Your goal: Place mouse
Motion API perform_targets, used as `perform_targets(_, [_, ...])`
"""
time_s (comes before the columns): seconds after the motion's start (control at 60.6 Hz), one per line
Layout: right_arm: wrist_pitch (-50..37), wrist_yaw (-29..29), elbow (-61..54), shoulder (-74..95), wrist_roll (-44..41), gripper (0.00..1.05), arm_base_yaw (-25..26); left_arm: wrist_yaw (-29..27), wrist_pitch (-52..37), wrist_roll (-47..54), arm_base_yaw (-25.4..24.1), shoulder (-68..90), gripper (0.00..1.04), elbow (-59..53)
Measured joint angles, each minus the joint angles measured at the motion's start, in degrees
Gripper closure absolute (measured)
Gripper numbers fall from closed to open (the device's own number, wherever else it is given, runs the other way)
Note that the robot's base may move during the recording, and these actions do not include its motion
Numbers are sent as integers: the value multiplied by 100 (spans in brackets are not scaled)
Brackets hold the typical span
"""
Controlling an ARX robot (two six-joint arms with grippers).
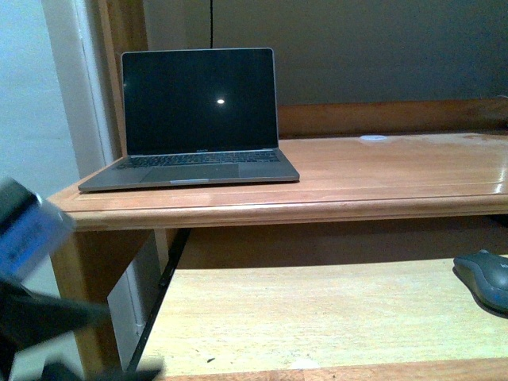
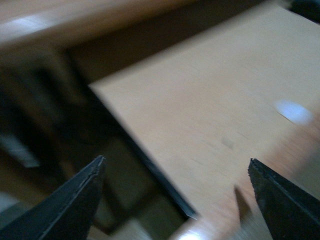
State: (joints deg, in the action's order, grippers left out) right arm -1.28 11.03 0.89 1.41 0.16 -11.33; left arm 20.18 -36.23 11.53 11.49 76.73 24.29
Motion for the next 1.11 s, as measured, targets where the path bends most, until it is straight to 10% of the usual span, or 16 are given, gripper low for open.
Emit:
perform_targets(0.066, [0,7,0,0,0,7,0,-2061,-1161,-570,39,-769,35,-601])
perform_targets(0.165, [0,7,0,0,0,7,0,-2957,-1353,-885,-142,-1314,51,-925])
perform_targets(0.462, [693,1526,857,1047,1075,7,-667,-2612,-922,-1115,-511,-2356,102,-1709])
perform_targets(0.726, [-1768,957,2439,4498,374,7,-354,-2059,-404,-1117,-1088,-3237,102,-2068])
perform_targets(1.105, [-1139,1143,4319,7803,-249,7,-168,-2017,363,-1119,-1123,-4341,102,-2389])
